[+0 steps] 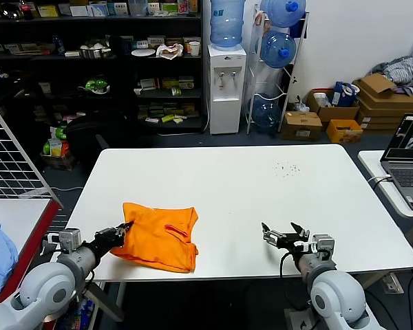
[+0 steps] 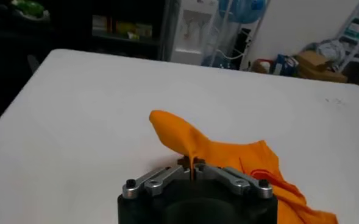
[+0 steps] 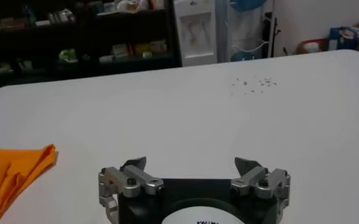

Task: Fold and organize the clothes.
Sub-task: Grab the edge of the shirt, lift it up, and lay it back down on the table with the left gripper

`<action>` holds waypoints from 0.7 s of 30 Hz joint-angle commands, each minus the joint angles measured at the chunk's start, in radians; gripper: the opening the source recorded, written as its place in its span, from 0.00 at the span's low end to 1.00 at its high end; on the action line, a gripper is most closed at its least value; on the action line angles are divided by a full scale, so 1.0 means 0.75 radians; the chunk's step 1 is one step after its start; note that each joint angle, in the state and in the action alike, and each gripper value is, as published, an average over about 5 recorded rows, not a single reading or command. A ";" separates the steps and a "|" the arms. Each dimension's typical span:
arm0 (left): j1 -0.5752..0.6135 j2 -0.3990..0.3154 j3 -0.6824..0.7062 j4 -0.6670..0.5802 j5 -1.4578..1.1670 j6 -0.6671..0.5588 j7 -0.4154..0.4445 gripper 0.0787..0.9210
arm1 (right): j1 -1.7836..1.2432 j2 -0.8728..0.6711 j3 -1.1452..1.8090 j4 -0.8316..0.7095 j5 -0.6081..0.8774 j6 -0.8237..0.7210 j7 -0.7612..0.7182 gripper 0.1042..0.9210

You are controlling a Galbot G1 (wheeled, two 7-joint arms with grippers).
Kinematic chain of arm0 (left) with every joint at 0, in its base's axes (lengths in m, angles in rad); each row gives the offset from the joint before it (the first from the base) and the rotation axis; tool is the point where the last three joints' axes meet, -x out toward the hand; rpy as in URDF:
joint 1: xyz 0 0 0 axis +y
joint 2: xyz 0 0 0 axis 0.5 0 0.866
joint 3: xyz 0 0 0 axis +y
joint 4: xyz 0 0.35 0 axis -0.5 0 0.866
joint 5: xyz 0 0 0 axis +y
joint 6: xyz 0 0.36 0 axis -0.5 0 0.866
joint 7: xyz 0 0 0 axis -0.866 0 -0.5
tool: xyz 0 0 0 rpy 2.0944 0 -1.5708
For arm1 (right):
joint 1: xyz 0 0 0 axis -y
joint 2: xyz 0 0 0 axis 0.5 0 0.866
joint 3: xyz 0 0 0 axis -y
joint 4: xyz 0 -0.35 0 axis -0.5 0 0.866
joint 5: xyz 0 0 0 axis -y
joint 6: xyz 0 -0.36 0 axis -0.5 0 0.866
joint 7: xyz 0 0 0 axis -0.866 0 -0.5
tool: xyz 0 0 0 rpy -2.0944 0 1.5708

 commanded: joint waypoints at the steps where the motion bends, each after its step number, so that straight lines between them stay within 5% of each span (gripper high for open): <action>1: 0.146 0.129 -0.298 -0.082 -0.011 0.030 -0.148 0.04 | -0.001 -0.047 0.025 0.003 -0.007 0.039 -0.012 1.00; 8: 0.206 0.302 -0.356 0.094 -0.060 0.027 -0.095 0.04 | 0.001 -0.073 0.050 -0.023 -0.011 0.063 -0.027 1.00; 21: 0.130 0.521 -0.317 0.159 -0.169 0.030 -0.089 0.04 | 0.015 -0.038 0.038 -0.069 -0.038 0.092 -0.042 1.00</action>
